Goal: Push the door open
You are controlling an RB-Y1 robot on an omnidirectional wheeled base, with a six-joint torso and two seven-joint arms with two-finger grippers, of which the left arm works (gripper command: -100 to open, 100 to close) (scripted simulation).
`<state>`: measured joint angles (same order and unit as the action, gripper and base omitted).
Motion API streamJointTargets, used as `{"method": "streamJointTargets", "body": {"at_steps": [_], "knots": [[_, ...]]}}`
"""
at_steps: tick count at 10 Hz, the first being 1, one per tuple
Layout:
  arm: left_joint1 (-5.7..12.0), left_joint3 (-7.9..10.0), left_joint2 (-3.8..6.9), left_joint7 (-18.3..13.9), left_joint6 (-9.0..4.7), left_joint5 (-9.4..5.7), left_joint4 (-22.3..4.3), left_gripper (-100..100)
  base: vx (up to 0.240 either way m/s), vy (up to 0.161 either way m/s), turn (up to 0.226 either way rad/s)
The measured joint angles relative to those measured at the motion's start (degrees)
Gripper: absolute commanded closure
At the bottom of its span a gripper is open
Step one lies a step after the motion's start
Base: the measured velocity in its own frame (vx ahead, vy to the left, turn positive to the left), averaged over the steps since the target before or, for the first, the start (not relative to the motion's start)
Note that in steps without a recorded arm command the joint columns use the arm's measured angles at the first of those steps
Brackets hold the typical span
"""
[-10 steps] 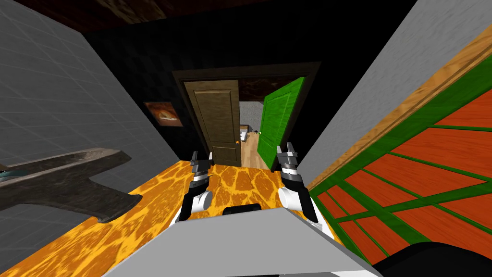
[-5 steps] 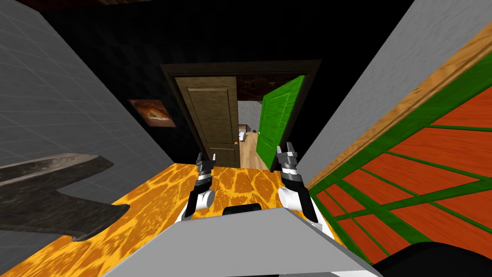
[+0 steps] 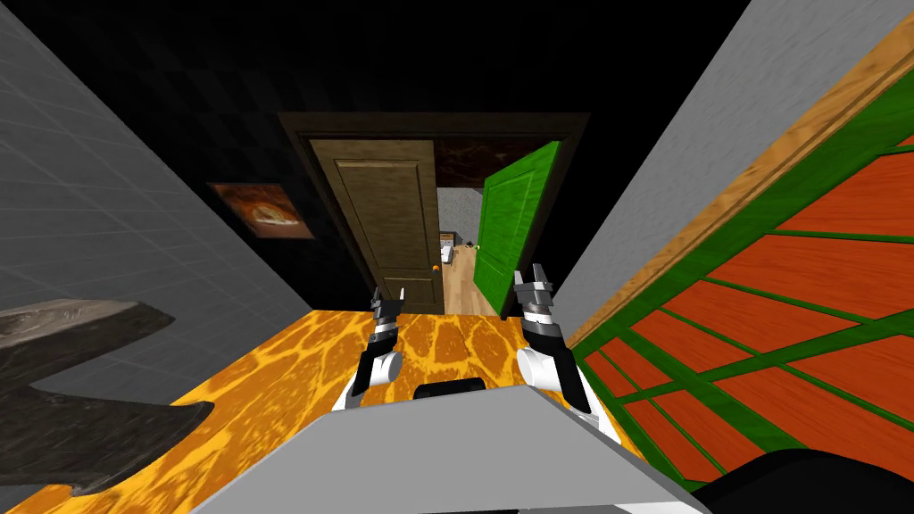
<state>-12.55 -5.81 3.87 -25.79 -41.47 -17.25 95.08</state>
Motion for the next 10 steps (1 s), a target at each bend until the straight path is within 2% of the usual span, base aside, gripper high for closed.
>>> {"method": "streamJointTargets", "body": {"at_steps": [4, 6, 10], "knots": [[2.57, -0.47, 0.44, -4.69, -1.04, -2.00, -6.66, -100, 0.067, 0.032, -0.084], [4.12, -0.90, 0.32, -6.89, -2.14, -2.90, -11.09, -100, 0.085, 0.036, -0.118], [7.14, -1.46, 0.24, -11.97, -2.84, -5.16, -17.83, -100, 0.075, 0.031, -0.085]]}}
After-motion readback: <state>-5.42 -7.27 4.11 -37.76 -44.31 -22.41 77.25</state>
